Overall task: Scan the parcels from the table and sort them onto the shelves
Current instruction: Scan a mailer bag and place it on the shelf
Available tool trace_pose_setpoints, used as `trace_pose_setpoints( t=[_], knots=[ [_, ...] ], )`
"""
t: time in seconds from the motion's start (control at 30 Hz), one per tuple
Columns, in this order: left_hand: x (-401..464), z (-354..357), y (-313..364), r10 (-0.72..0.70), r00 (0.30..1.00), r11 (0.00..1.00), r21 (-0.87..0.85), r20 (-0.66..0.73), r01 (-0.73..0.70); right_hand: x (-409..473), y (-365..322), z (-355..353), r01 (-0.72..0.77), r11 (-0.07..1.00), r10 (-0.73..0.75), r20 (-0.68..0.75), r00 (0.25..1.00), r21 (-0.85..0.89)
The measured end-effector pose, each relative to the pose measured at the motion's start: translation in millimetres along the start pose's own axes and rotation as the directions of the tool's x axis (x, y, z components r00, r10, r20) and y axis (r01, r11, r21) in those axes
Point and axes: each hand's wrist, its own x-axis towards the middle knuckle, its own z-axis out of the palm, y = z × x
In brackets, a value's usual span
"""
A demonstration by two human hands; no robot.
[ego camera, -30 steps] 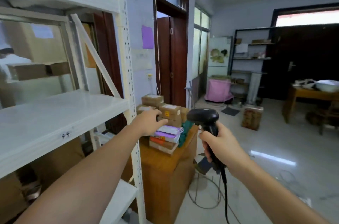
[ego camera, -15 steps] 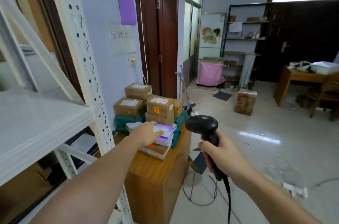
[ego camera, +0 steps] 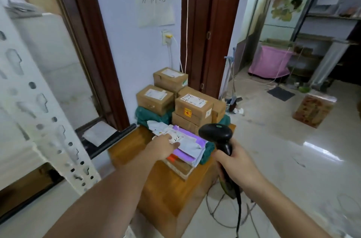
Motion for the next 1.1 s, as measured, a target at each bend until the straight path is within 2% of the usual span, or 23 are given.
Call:
trace_pose_setpoints(
  t=[0.1, 0.17, 0.23, 0.3, 0.37, 0.4, 0.47, 0.53, 0.7, 0.8, 0.97, 1.1],
  knots=[
    [45, 18, -6, -0.095, 0.995, 0.984, -0.151, 0.005, 0.094, 52, 8, 8, 0.002, 0.997, 0.0, 0.031, 1.0, -0.078],
    [81, 37, -11, -0.19, 0.98, 0.924, -0.328, 0.05, 0.196, 82, 14, 15, 0.003, 0.991, 0.007, 0.073, 0.997, -0.131],
    [125, 63, -24, -0.333, 0.939, 0.794, -0.512, 0.084, 0.328, 110, 17, 21, -0.012, 0.988, 0.028, 0.105, 0.994, -0.156],
    [168, 92, -41, -0.495, 0.86, 0.634, -0.627, 0.12, 0.453, 134, 21, 24, -0.018, 0.989, 0.038, 0.14, 0.989, -0.146],
    [177, 93, -38, -0.617, 0.77, 0.467, -0.712, 0.162, 0.524, 155, 23, 25, -0.023, 0.99, 0.048, 0.18, 0.983, -0.141],
    [166, 82, -25, -0.653, 0.74, 0.423, -0.733, 0.162, 0.533, 164, 23, 25, -0.034, 0.99, 0.061, 0.201, 0.978, -0.133],
    [166, 78, -19, -0.674, 0.723, 0.429, -0.715, 0.154, 0.553, 181, 24, 23, -0.057, 0.991, 0.084, 0.235, 0.968, -0.122],
    [168, 79, -17, -0.66, 0.737, 0.445, -0.716, 0.145, 0.539, 195, 25, 20, -0.061, 0.99, 0.092, 0.257, 0.962, -0.126],
    [166, 81, -20, -0.657, 0.748, 0.336, -0.853, 0.092, 0.4, 218, 24, 7, -0.024, 0.995, 0.054, 0.328, 0.943, -0.095],
    [152, 73, -8, -0.623, 0.781, 0.3, -0.91, 0.04, 0.286, 223, 20, -3, 0.041, 0.996, -0.008, 0.369, 0.929, -0.082],
    [116, 37, 25, -0.569, 0.818, 0.311, -0.943, -0.088, 0.115, 216, 15, -17, 0.085, 0.995, -0.058, 0.412, 0.909, -0.047],
    [94, 6, 48, -0.434, 0.891, 0.326, -0.945, -0.135, 0.015, 207, 8, -20, 0.107, 0.994, -0.102, 0.404, 0.909, 0.009]
  ],
)
